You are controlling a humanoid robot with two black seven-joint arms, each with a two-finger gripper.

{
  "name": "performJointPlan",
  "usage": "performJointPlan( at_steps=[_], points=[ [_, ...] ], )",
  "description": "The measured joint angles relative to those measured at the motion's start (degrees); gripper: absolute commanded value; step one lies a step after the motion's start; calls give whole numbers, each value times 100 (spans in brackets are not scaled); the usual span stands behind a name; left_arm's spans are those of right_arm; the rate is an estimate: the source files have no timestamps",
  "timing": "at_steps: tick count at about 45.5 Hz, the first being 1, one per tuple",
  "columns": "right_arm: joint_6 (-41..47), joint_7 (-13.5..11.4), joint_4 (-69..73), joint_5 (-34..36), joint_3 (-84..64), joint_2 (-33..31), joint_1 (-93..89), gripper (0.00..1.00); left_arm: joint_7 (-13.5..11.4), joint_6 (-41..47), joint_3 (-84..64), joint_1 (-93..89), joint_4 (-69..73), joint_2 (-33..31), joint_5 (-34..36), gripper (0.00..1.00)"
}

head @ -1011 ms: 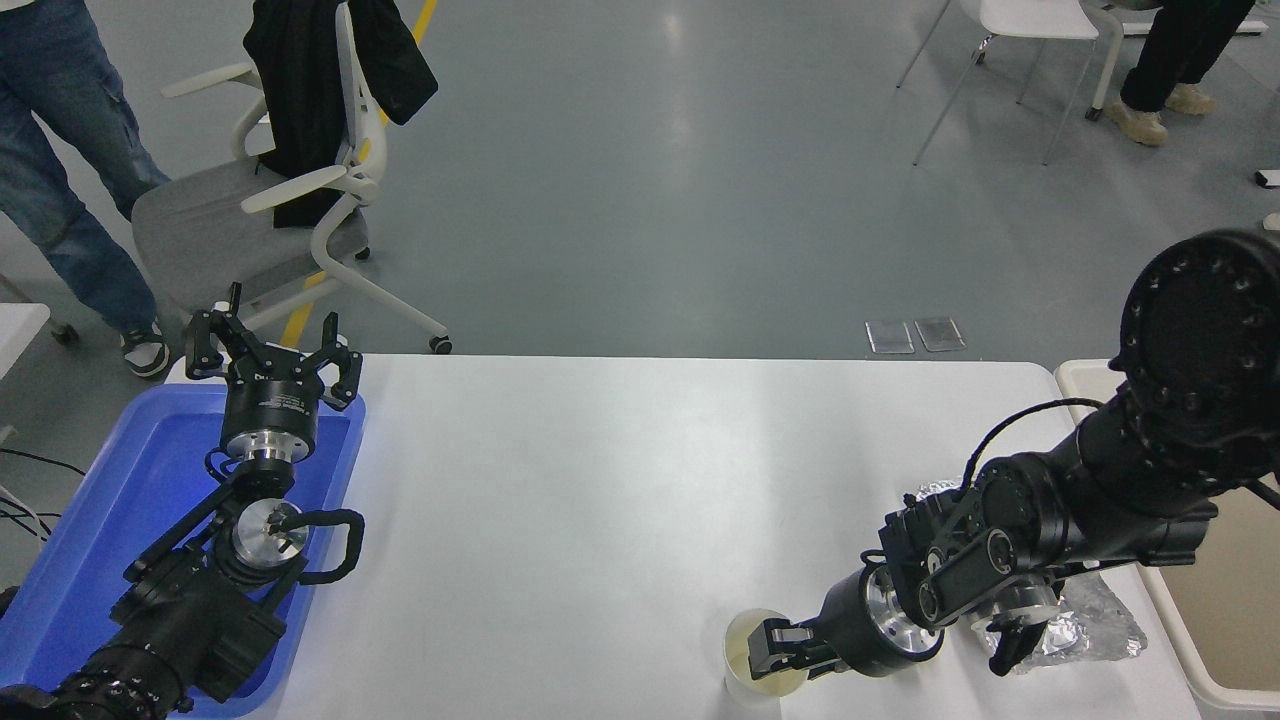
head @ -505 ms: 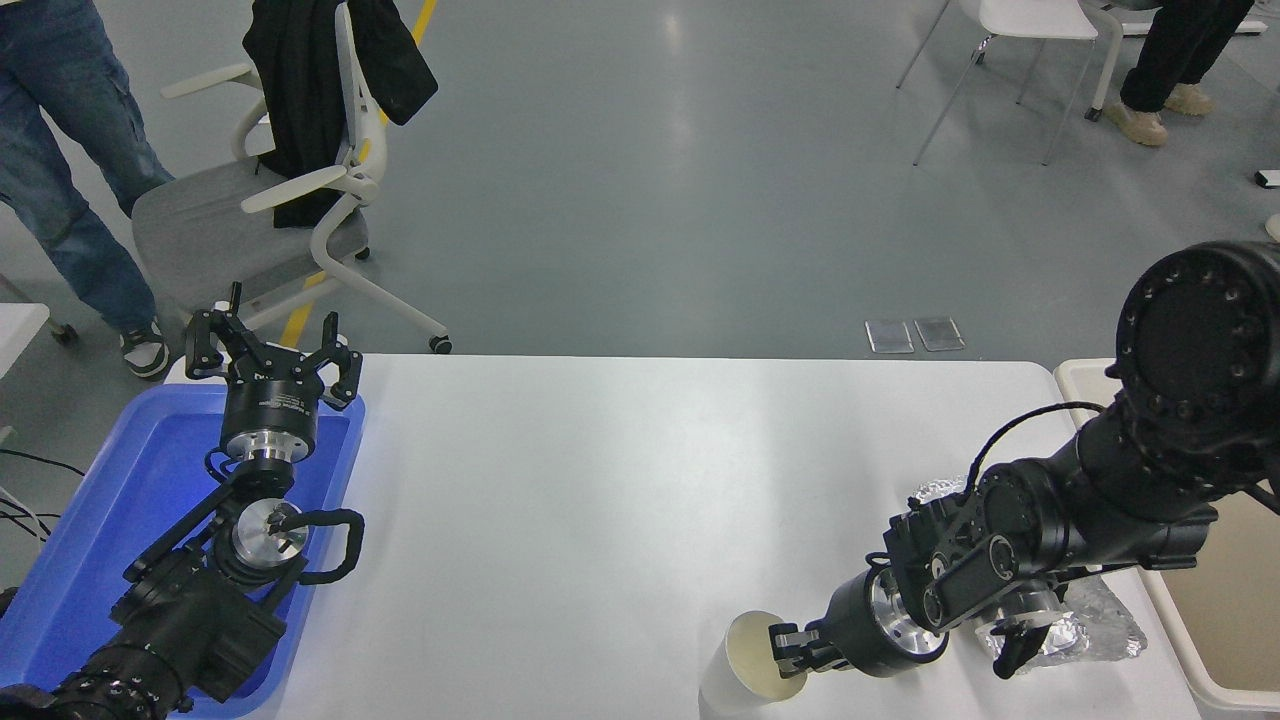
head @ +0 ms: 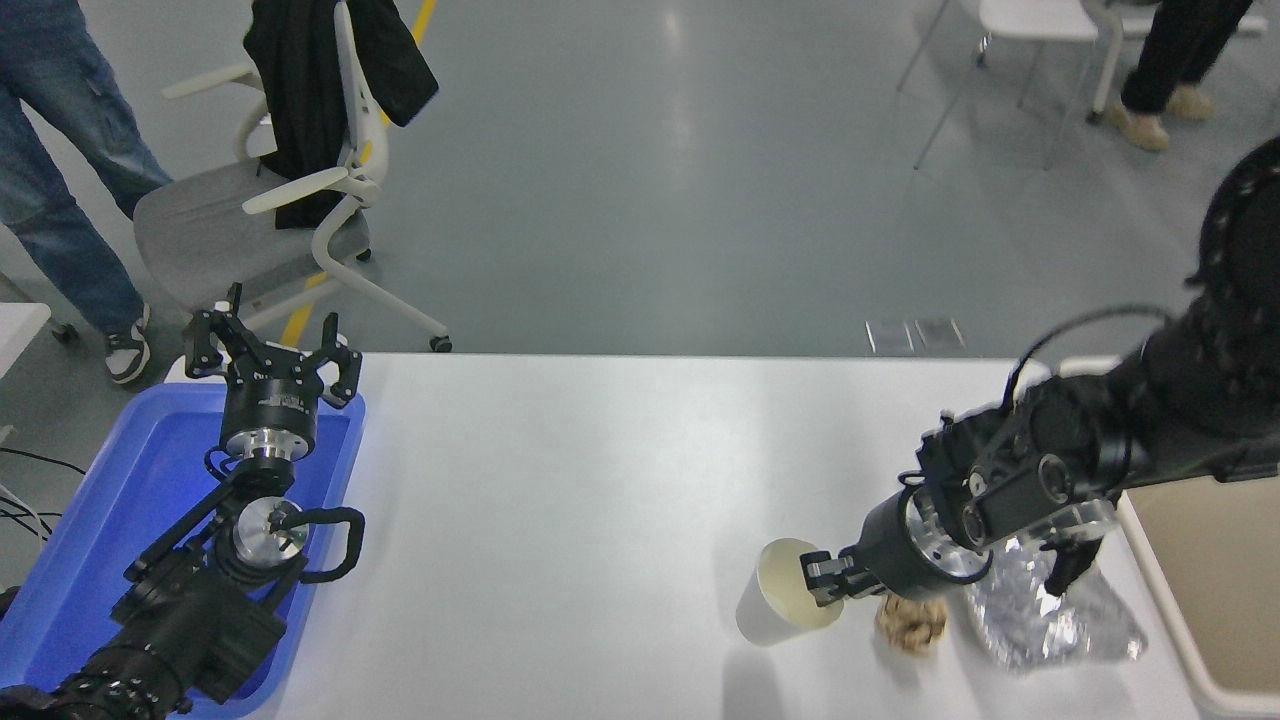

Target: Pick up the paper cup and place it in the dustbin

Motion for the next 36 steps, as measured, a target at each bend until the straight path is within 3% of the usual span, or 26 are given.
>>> performJointPlan(
  at_steps=[20,36],
  points=[
    [1926,-23,187,-3,-508,-196,2682,0,2,0,6,1,3,0,-7,99],
    [2295,-29,207,-344,-895,-310,3281,0,1,0,6,-5,5,0,-8,99]
  ],
)
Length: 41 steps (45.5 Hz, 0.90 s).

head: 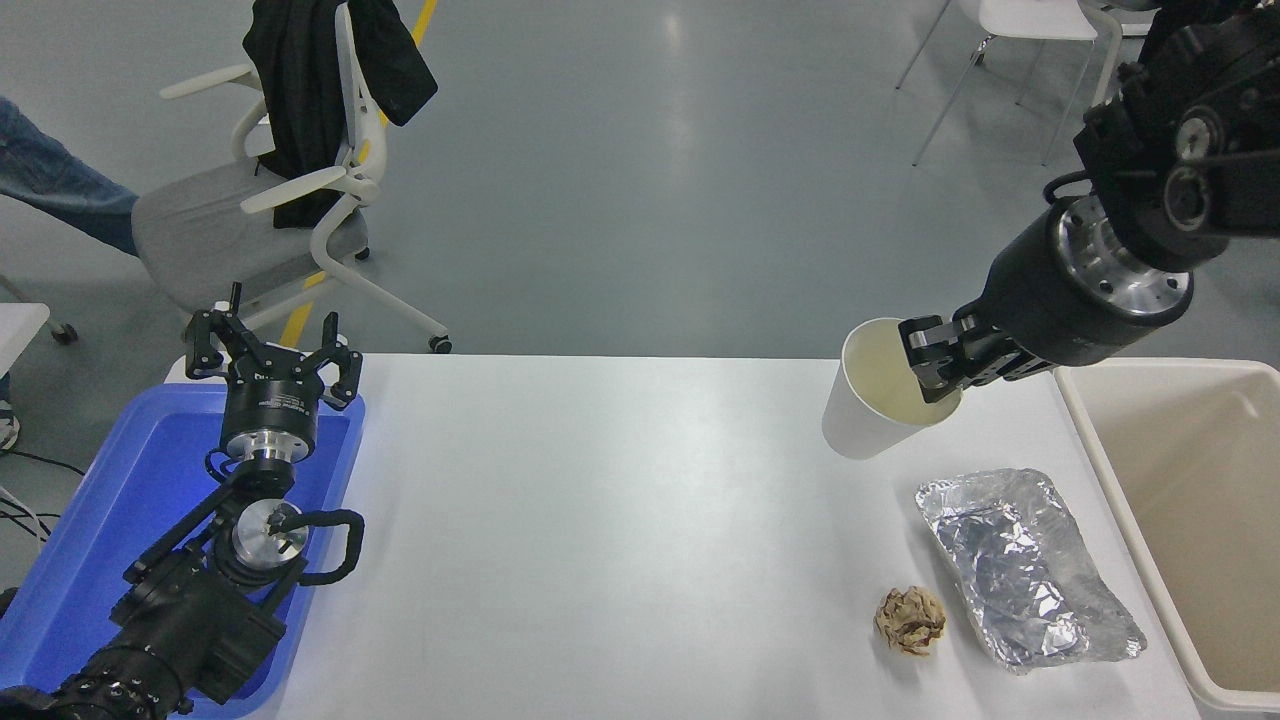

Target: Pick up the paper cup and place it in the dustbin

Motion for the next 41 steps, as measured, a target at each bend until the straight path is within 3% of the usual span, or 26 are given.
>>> performJointPlan(
  at_steps=[22,41],
  points=[
    [-1393,1,-269,-1573,-979,-1101,-1006,0,-1,2,0,-1,-3,0,0,99],
    [-2822,-2,-1474,-2046,-1331,-2248,-2744,0,4,2,0,-1,-3,1,-1,99]
  ],
)
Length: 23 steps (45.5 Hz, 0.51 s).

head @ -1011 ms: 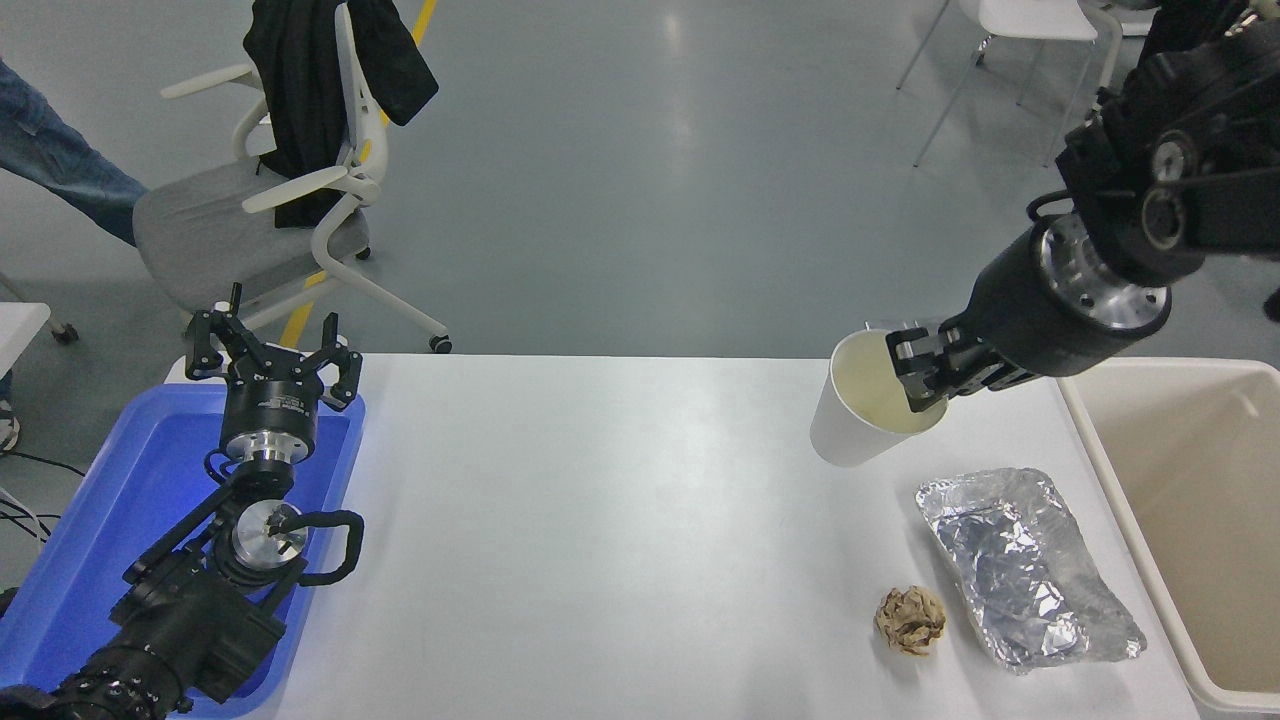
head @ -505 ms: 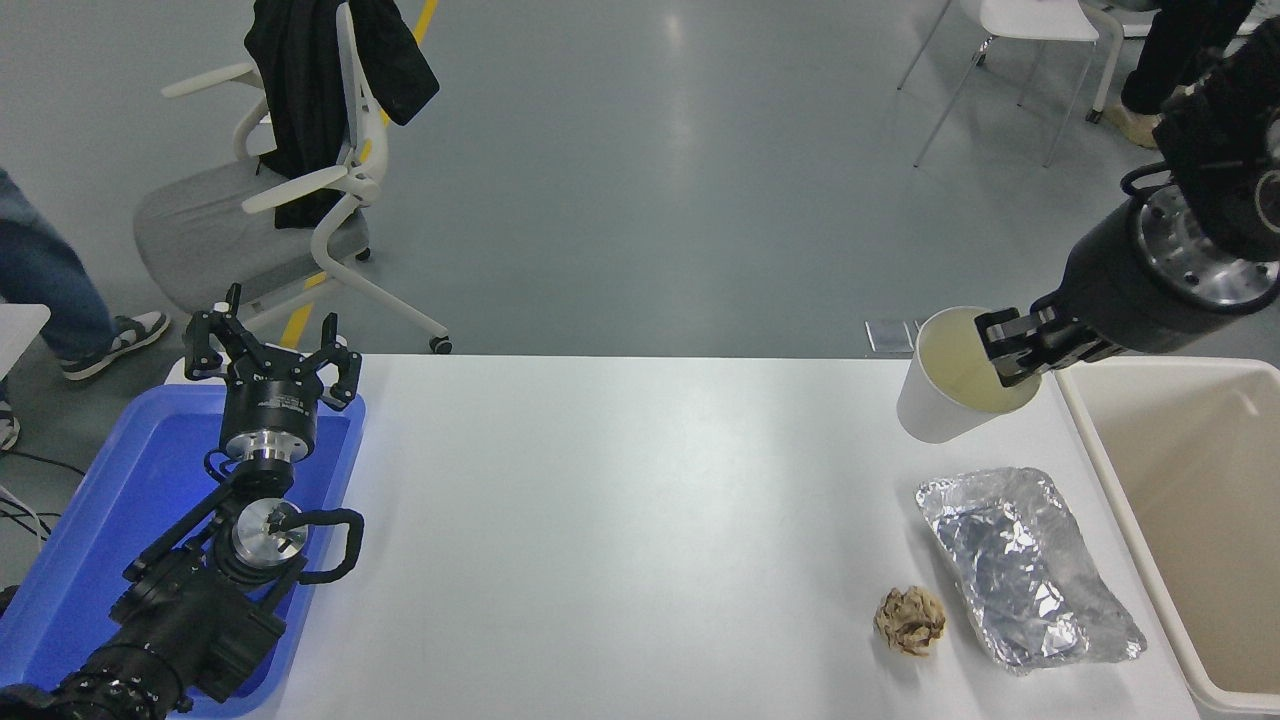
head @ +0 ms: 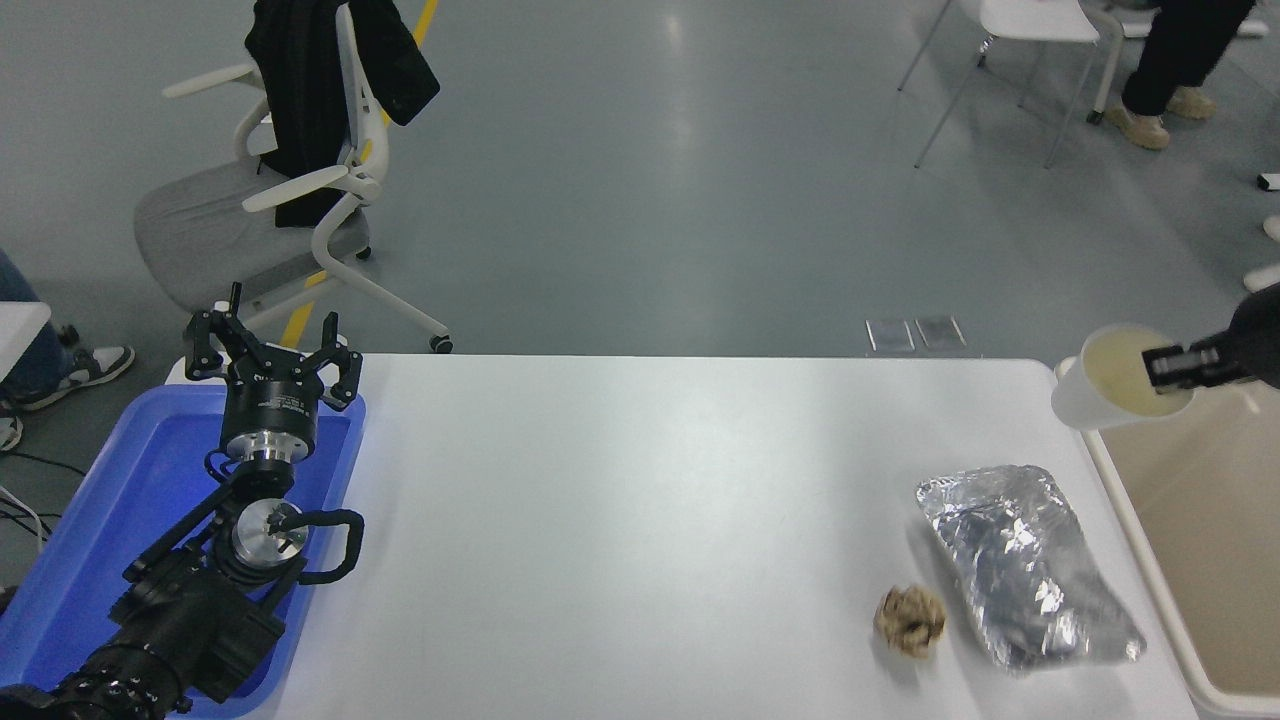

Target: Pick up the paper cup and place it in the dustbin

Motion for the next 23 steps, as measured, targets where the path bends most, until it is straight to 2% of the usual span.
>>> performJointPlan(
  at_steps=[10,23],
  points=[
    [-633,1,-1116,-4,131,-563,-1210,0,-3,-1,0,-2,1,-2,1,99],
    [-941,-1,-2636,7,1074,-1082,-2958,0,-5,0,0,-3,5,-1,0,99]
  ],
)
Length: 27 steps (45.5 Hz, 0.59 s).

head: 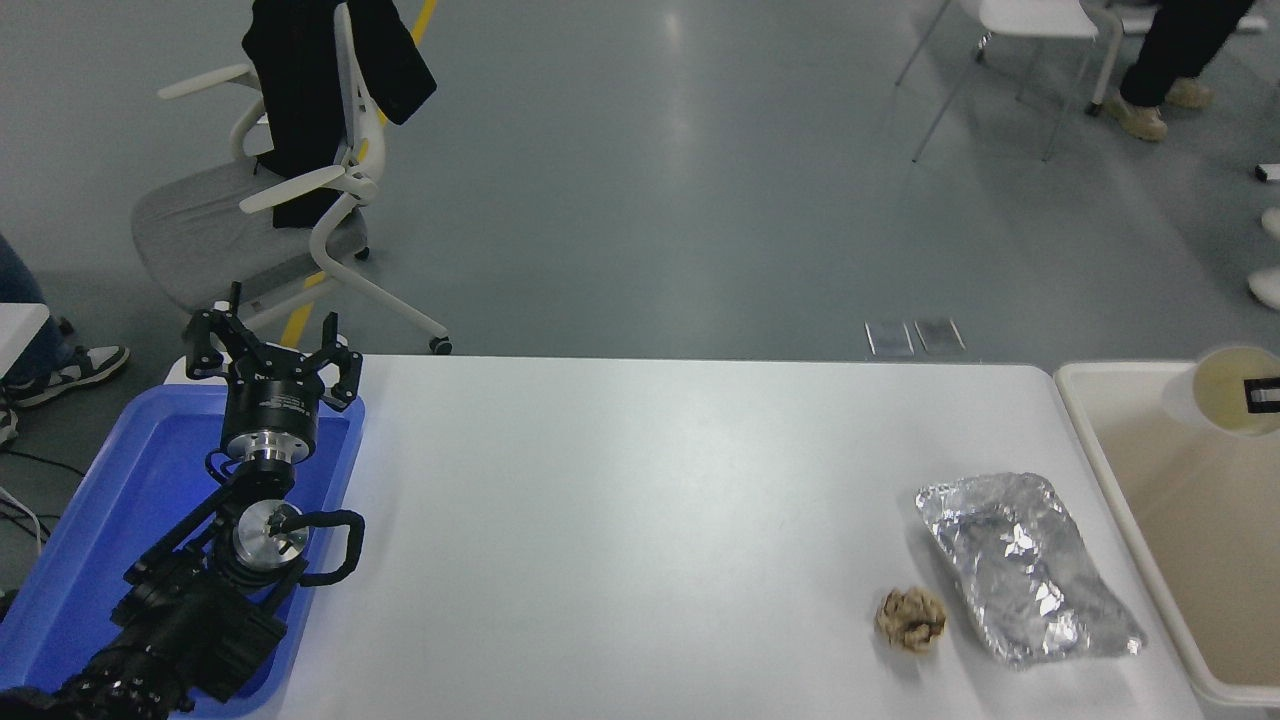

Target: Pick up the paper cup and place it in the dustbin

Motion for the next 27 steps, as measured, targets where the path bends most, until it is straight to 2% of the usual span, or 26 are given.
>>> performJointPlan(
  at_steps=[7,18,27],
  points=[
    [-5,-6,-785,140,674,-126,-885,0,0,0,0,-4,0,-1,0,99],
    [258,-79,-1817,999,1324,-166,-1904,0,0,6,0,-9,-2,0,1,99],
    [644,-337,-2885,1655,1864,-93,-2774,0,0,6,0,-8,0,2,1,99]
  ],
)
